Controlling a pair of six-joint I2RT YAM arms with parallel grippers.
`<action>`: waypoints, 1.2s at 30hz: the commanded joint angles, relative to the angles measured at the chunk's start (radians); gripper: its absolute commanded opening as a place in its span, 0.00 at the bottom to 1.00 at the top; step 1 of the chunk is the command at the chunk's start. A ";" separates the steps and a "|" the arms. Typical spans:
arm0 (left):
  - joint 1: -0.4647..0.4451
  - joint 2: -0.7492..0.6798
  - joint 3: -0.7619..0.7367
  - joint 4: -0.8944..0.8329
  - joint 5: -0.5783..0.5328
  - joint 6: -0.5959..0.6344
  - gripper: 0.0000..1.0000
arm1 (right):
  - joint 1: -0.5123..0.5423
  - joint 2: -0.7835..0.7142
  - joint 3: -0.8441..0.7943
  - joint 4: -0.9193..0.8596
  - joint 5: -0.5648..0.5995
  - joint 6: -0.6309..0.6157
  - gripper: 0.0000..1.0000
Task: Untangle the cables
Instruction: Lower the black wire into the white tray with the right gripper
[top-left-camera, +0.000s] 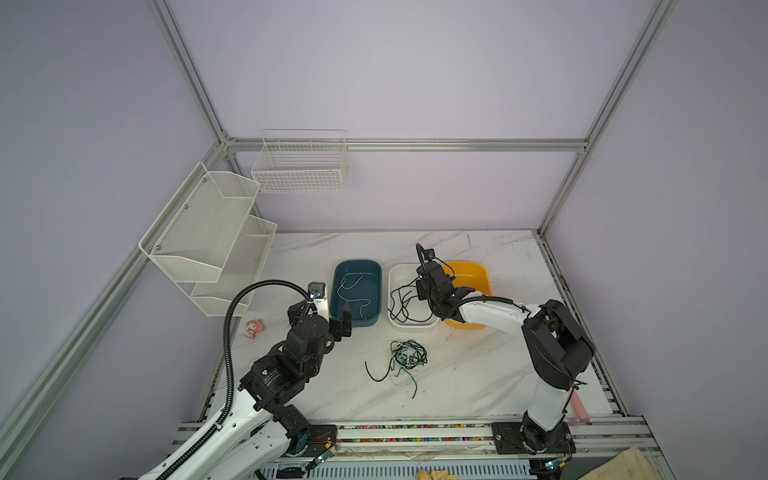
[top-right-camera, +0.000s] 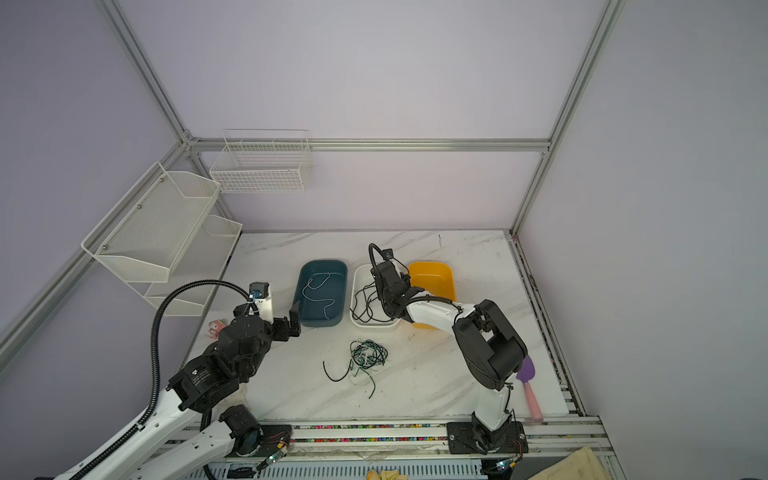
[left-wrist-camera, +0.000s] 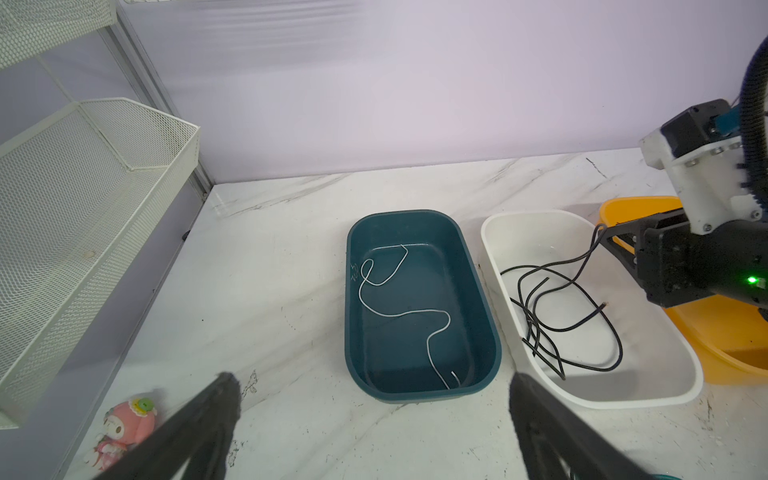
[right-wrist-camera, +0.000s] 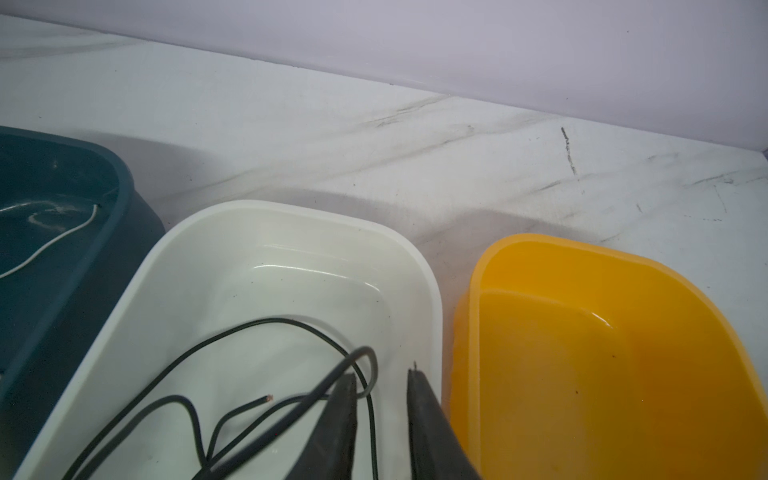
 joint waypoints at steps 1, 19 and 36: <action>0.003 0.000 -0.035 0.037 0.008 0.019 1.00 | 0.000 -0.047 -0.034 -0.030 -0.028 0.028 0.29; 0.003 -0.001 -0.031 0.035 0.016 0.019 1.00 | 0.000 -0.202 -0.082 0.023 -0.369 0.189 0.38; 0.003 -0.002 -0.034 0.034 0.012 0.019 1.00 | -0.001 -0.033 -0.133 0.215 -0.510 0.358 0.37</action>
